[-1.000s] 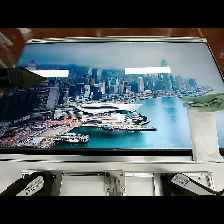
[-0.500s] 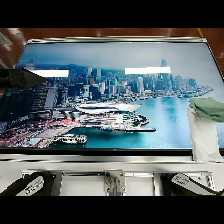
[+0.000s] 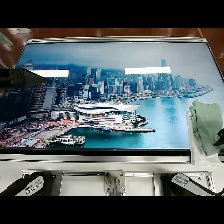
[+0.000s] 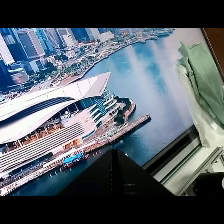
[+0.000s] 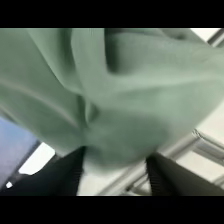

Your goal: Fold the shirts.

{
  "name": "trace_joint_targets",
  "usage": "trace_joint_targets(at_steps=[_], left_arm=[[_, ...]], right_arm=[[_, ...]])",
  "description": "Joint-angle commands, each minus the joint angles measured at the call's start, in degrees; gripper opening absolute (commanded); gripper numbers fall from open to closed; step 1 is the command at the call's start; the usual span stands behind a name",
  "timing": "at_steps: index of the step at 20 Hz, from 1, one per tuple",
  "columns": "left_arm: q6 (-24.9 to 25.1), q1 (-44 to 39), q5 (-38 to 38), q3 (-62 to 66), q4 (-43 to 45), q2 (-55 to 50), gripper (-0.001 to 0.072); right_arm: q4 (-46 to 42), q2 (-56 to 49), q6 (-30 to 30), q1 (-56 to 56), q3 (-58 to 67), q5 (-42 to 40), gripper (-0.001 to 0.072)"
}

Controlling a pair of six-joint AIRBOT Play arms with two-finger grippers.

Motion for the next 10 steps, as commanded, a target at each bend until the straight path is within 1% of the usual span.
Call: trace_joint_targets(at_steps=[1, 3, 4, 5, 6, 7, 8, 9, 10], left_arm=[[0.0, 0.0, 0.0, 0.0, 0.0, 0.0, 0.0038], [0.0, 0.0, 1.2, 0.0, 0.0, -0.1, 0.0038], [0.0, 0.0, 3.2, 0.0, 0.0, -0.1, 0.0038], [-0.1, -0.1, 6.5, 0.0, 0.0, -0.1, 0.0038], [-0.1, -0.5, 10.0, 0.0, 0.0, -0.1, 0.0037], [-0.3, -1.5, 13.8, 0.0, 1.1, -0.3, 0.0036], [-2.4, -3.6, 17.1, 0.1, 5.1, -0.4, 0.0035], [-5.2, -6.4, 18.9, 0.2, 12.4, -0.8, 0.0034], [-9.7, -10.4, 19.3, 0.3, 22.9, -1.6, 0.0034]], right_arm=[[-11.3, 0.1, 0.0, 0.0, -0.9, 2.8, 0.0637], [-15.3, 0.1, -1.2, 0.0, 4.5, 5.4, 0.0637], [-14.0, 0.4, -0.8, 0.0, 8.6, 5.2, 0.0636], [-10.4, 1.1, -0.6, 0.0, 12.5, 3.7, 0.0636], [-3.4, 2.3, -0.5, 0.0, 16.8, 0.4, 0.0636], [5.2, 3.9, -0.5, 0.1, 20.6, -4.6, 0.0627], [13.2, 5.8, -0.6, 0.9, 23.0, -10.7, 0.0570], [19.1, 7.9, -1.2, 2.8, 24.4, -16.2, 0.0549], [22.8, 10.0, -2.9, 6.6, 24.8, -20.9, 0.0551]])
